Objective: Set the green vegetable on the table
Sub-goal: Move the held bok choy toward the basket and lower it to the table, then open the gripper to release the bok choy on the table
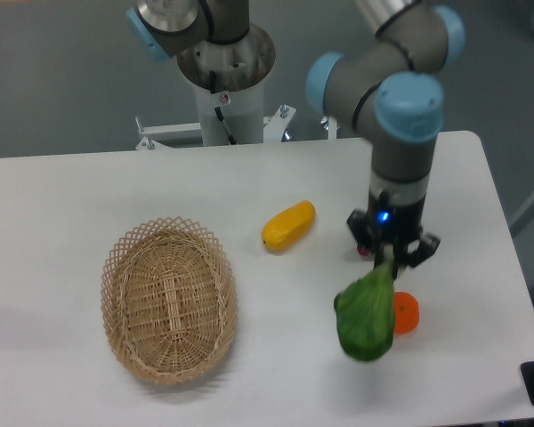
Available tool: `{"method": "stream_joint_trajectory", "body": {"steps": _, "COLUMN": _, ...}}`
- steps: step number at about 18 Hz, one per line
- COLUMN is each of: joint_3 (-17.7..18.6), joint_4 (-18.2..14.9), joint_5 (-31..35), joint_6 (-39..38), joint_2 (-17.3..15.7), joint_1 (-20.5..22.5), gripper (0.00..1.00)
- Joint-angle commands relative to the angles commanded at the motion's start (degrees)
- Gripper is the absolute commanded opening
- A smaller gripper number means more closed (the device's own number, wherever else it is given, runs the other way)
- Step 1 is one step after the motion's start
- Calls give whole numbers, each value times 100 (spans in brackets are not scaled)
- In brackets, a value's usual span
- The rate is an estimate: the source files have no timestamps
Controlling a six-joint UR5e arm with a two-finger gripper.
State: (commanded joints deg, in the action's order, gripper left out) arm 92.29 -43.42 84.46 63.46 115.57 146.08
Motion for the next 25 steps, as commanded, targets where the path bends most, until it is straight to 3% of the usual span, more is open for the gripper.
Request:
{"method": "stream_joint_trajectory", "body": {"steps": 3, "joint_3": 52, "joint_4": 18, "joint_5": 9, "joint_6": 26, "joint_2": 194, "joint_1": -132, "gripper": 35}}
{"method": "stream_joint_trajectory", "body": {"steps": 8, "joint_3": 439, "joint_4": 27, "joint_5": 88, "joint_6": 150, "joint_2": 238, "joint_1": -237, "gripper": 35}}
{"method": "stream_joint_trajectory", "body": {"steps": 13, "joint_3": 448, "joint_4": 27, "joint_5": 237, "joint_6": 141, "joint_2": 343, "joint_1": -334, "gripper": 39}}
{"method": "stream_joint_trajectory", "body": {"steps": 14, "joint_3": 448, "joint_4": 27, "joint_5": 237, "joint_6": 141, "joint_2": 344, "joint_1": -334, "gripper": 49}}
{"method": "stream_joint_trajectory", "body": {"steps": 15, "joint_3": 439, "joint_4": 27, "joint_5": 237, "joint_6": 141, "joint_2": 344, "joint_1": -334, "gripper": 67}}
{"method": "stream_joint_trajectory", "body": {"steps": 16, "joint_3": 431, "joint_4": 27, "joint_5": 237, "joint_6": 150, "joint_2": 335, "joint_1": -334, "gripper": 97}}
{"method": "stream_joint_trajectory", "body": {"steps": 20, "joint_3": 308, "joint_4": 9, "joint_5": 237, "joint_6": 141, "joint_2": 273, "joint_1": -334, "gripper": 100}}
{"method": "stream_joint_trajectory", "body": {"steps": 25, "joint_3": -219, "joint_4": -78, "joint_5": 229, "joint_6": 167, "joint_2": 186, "joint_1": -264, "gripper": 100}}
